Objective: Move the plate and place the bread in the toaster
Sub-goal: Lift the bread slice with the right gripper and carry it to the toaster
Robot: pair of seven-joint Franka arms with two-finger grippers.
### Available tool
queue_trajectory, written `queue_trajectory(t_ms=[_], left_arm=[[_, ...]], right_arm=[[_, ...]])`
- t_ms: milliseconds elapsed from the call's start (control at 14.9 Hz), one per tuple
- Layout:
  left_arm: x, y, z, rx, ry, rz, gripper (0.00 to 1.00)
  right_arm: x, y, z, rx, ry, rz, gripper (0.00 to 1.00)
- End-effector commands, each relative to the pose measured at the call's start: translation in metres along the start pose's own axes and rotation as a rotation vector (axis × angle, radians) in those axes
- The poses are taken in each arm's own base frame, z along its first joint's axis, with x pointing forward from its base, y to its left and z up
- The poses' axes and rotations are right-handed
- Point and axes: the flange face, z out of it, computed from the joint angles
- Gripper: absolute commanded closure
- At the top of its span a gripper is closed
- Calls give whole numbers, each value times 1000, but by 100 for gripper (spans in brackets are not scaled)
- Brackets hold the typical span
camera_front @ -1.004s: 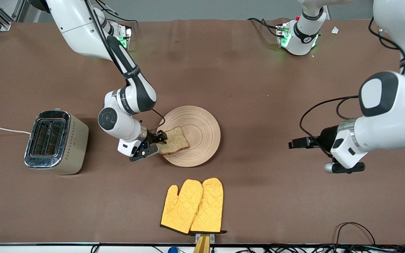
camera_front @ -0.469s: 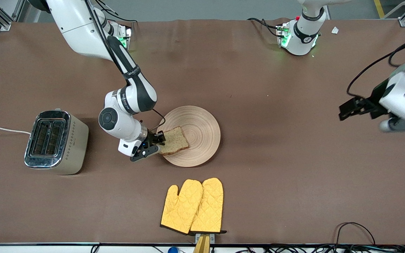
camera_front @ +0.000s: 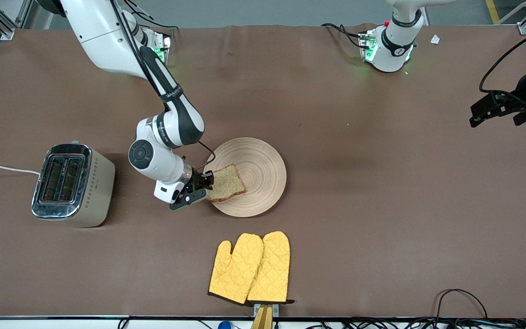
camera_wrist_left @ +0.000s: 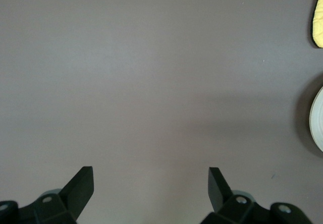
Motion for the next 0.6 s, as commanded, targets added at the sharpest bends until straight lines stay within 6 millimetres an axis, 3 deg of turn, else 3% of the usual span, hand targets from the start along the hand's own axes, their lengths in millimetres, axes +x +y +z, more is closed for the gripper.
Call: queue_trajectory(t_ms=[0,268,536], left_arm=[[-7,0,-3,15,2,-10,0],[-8,-3,-4,13,2,-14,0],[-11,-6,-9,12,11,-19,0]], right_arm=[[-1,-2,-7,21,-6,-8,79],[0,-5,-15,24,0,-5,95],[9,-7,-40,50,-24,-4,99]])
